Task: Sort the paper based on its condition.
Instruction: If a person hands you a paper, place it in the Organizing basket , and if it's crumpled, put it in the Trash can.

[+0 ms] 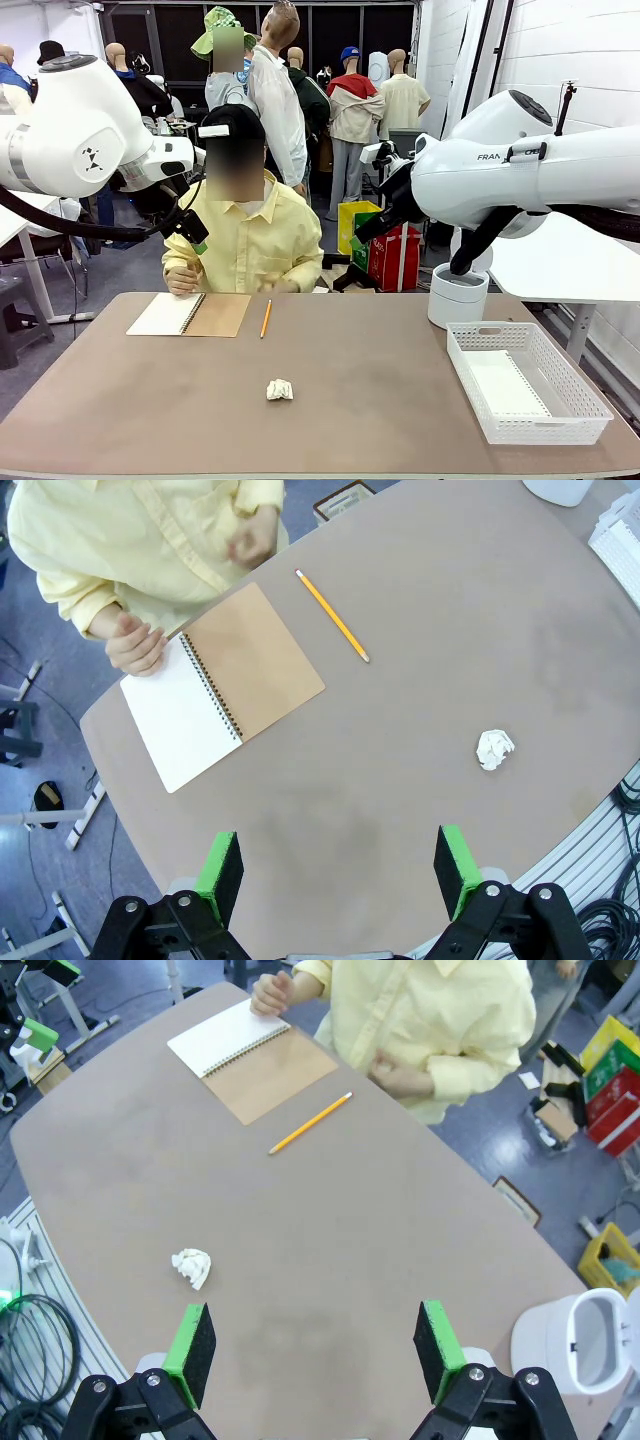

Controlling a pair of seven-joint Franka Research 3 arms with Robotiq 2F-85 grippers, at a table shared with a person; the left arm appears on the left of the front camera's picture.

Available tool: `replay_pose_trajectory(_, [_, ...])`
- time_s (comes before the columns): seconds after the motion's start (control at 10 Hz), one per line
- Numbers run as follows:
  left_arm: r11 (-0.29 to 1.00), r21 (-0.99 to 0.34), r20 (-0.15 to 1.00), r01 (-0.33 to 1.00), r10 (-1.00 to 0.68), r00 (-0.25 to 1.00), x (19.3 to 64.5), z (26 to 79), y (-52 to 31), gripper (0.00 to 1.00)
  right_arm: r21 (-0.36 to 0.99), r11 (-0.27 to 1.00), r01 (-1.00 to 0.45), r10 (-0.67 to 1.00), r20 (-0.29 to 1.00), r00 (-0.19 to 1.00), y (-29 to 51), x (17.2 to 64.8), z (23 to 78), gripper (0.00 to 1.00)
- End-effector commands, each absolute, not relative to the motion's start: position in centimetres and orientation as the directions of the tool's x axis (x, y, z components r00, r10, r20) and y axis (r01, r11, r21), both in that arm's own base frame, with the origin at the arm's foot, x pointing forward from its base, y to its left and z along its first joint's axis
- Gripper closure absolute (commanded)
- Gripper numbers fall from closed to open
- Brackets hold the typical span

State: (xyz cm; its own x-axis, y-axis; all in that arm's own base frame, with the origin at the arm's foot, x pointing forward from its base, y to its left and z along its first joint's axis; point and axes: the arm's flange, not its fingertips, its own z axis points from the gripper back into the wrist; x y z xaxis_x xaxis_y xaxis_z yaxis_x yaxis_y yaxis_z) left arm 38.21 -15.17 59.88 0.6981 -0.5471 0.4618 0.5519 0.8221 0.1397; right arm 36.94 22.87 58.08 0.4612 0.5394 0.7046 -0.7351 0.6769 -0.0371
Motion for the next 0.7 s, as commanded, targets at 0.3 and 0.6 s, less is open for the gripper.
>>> replay_pose_trajectory(0.3, [0.821,0.14,0.464,0.554,-0.548,0.696,38.3,60.0,-15.0,0.0,-0.156,0.536,-0.83,0.734,0.571,0.367,29.0,38.5,56.6,0.0])
replay_pose_trajectory(0.6, [0.821,0.14,0.464,0.554,-0.548,0.696,38.3,60.0,-15.0,0.0,-0.207,0.42,-0.884,0.844,0.448,0.296,33.1,38.8,53.6,0.0])
